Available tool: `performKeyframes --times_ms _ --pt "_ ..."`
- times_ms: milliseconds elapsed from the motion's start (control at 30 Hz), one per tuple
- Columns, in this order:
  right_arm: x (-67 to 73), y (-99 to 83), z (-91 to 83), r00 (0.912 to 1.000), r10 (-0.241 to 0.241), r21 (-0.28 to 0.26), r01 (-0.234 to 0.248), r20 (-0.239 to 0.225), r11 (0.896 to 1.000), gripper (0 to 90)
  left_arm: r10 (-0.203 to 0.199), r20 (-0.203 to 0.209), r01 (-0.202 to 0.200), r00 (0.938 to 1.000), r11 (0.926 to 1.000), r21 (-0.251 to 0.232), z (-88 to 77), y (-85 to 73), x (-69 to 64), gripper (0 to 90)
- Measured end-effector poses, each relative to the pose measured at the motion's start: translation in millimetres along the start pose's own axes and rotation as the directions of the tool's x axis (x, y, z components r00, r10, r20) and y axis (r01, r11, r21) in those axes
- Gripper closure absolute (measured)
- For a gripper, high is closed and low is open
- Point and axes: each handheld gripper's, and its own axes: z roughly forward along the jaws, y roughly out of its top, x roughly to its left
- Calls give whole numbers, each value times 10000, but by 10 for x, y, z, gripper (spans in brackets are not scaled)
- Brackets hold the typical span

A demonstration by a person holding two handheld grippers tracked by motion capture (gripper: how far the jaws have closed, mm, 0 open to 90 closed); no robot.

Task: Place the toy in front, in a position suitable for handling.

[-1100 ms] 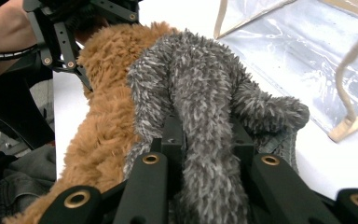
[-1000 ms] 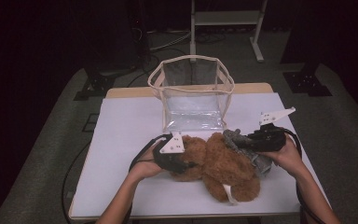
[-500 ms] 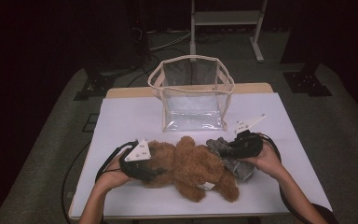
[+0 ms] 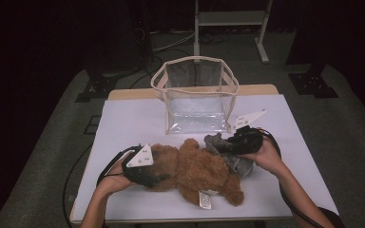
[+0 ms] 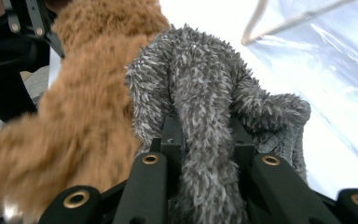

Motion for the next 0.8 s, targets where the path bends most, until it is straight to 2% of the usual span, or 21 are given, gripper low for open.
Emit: performKeyframes --times_ms 100,200,400,533,600,667,800 --pt "-35 3 101 9999 87 92 -86 -107 9999 734 41 35 -41 10000 10000 -21 -6 -13 2 256" --pt "-68 -103 84 9995 290 130 -289 -132 9995 736 59 63 -59 10000 10000 -59 -10 -24 0 251" --pt "-146 -472 -117 9950 993 189 -995 87 9949 735 -3 77 4 10000 9999 -139 -1 -36 7 238" --pt "-155 -543 -276 9922 1073 346 -1096 629 9934 734 -49 106 51 9999 9999 -146 7 -33 10 237" --pt "-138 -509 -315 9922 1098 223 -1113 585 9935 734 -61 116 63 9999 9999 -142 10 -30 14 237" --pt "-98 -430 -306 9948 904 74 -909 460 9958 734 -75 127 77 9999 9999 -153 13 -28 16 236" --pt "72 -127 -196 9997 207 -275 -210 -100 9994 733 -86 120 88 9999 9999 -140 17 -24 17 232"
